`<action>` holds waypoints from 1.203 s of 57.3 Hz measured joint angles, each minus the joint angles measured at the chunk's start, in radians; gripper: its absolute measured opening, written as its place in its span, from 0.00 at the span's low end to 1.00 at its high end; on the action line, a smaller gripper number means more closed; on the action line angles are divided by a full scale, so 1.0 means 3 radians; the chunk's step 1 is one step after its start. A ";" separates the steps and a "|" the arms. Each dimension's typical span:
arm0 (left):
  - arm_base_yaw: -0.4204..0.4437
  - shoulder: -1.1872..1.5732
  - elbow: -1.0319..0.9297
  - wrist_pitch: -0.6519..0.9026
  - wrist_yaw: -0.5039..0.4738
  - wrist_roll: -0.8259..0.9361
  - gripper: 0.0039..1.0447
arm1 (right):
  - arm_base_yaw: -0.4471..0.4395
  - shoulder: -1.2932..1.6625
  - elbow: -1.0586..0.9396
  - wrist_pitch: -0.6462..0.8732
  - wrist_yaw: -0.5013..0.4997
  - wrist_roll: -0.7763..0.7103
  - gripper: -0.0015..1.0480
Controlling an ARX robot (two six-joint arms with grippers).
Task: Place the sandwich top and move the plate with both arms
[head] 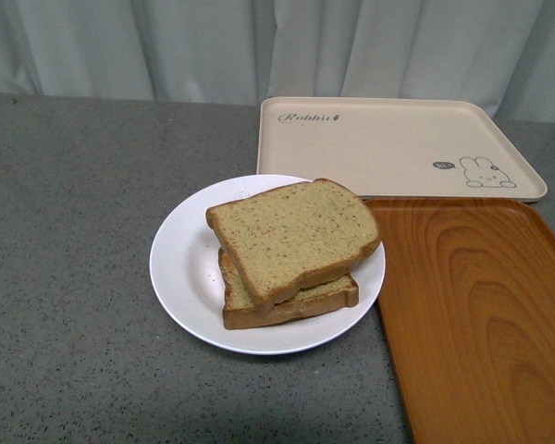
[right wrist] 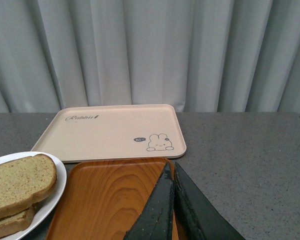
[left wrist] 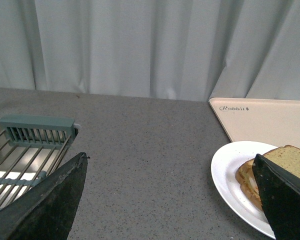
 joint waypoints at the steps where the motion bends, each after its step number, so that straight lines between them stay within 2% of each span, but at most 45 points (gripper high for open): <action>1: 0.0000 0.0000 0.0000 0.0000 0.0000 0.0000 0.94 | 0.0000 0.0000 0.0000 0.0000 0.0000 0.0000 0.01; 14: 0.0000 0.0000 0.0000 0.0000 0.0000 0.0000 0.94 | -0.0009 0.0011 0.0005 -0.0018 -0.0050 0.0037 0.01; 20: 0.0000 0.0000 0.0000 -0.0001 0.0005 0.0000 0.94 | -0.0268 0.0411 0.0273 -0.0703 -0.0964 0.0828 0.17; 23: 0.0000 0.0000 0.0000 0.0000 0.0001 -0.0001 0.94 | -0.0304 0.0529 0.0290 -0.0827 -0.1174 0.1310 0.26; 24: 0.0000 0.0000 0.0000 0.0000 0.0000 -0.0001 0.94 | -0.0308 0.0540 0.0289 -0.0837 -0.1191 0.1397 0.27; 26: 0.0000 0.0000 0.0000 0.0000 0.0000 0.0000 0.94 | -0.0320 0.0559 0.0292 -0.0852 -0.1231 0.1790 0.37; 29: 0.0000 0.0000 0.0000 -0.0001 0.0000 0.0000 0.94 | -0.0324 0.0558 0.0301 -0.0852 -0.1241 0.1990 0.46; 42: 0.0000 0.0000 0.0000 -0.0001 0.0000 0.0000 0.94 | -0.0326 0.0553 0.0309 -0.0852 -0.1240 0.2230 0.81; 43: 0.0000 0.0000 0.0000 0.0000 0.0001 0.0000 0.94 | -0.0286 0.0492 0.0280 -0.0764 -0.1104 0.2150 0.83; 45: 0.0000 -0.0001 0.0000 0.0000 0.0001 0.0000 0.94 | -0.0140 0.0273 0.0107 -0.0365 -0.0556 0.1727 0.75; 46: 0.0000 -0.0001 0.0000 0.0000 0.0000 -0.0001 0.94 | -0.0099 0.0186 0.0052 -0.0240 -0.0383 0.1535 0.71; 47: 0.0000 -0.0001 0.0000 0.0000 -0.0005 -0.0001 0.94 | -0.0079 0.0149 0.0031 -0.0192 -0.0309 0.1485 0.70; 49: 0.0000 0.0001 0.0000 -0.0001 -0.0011 -0.0001 0.94 | -0.0039 0.0032 0.0006 -0.0066 -0.0108 0.1059 0.63; 53: 0.0000 -0.0003 0.0000 -0.0001 -0.0006 0.0000 0.94 | -0.0022 -0.0004 0.0013 -0.0014 -0.0019 0.0566 0.51; 56: 0.0000 -0.0003 0.0000 -0.0001 -0.0001 0.0000 0.94 | -0.0017 -0.0004 0.0003 -0.0015 0.0003 0.0251 0.37; 64: 0.0000 -0.0003 0.0000 -0.0001 -0.0004 0.0000 0.94 | -0.0014 -0.0004 0.0003 -0.0015 0.0001 0.0057 0.09; 67: 0.0000 -0.0003 0.0000 -0.0001 -0.0004 0.0000 0.94 | -0.0014 -0.0004 0.0003 -0.0015 0.0001 0.0033 0.01; 69: 0.0000 -0.0003 0.0000 -0.0001 -0.0003 0.0000 0.94 | -0.0014 -0.0004 0.0003 -0.0015 0.0001 0.0024 0.01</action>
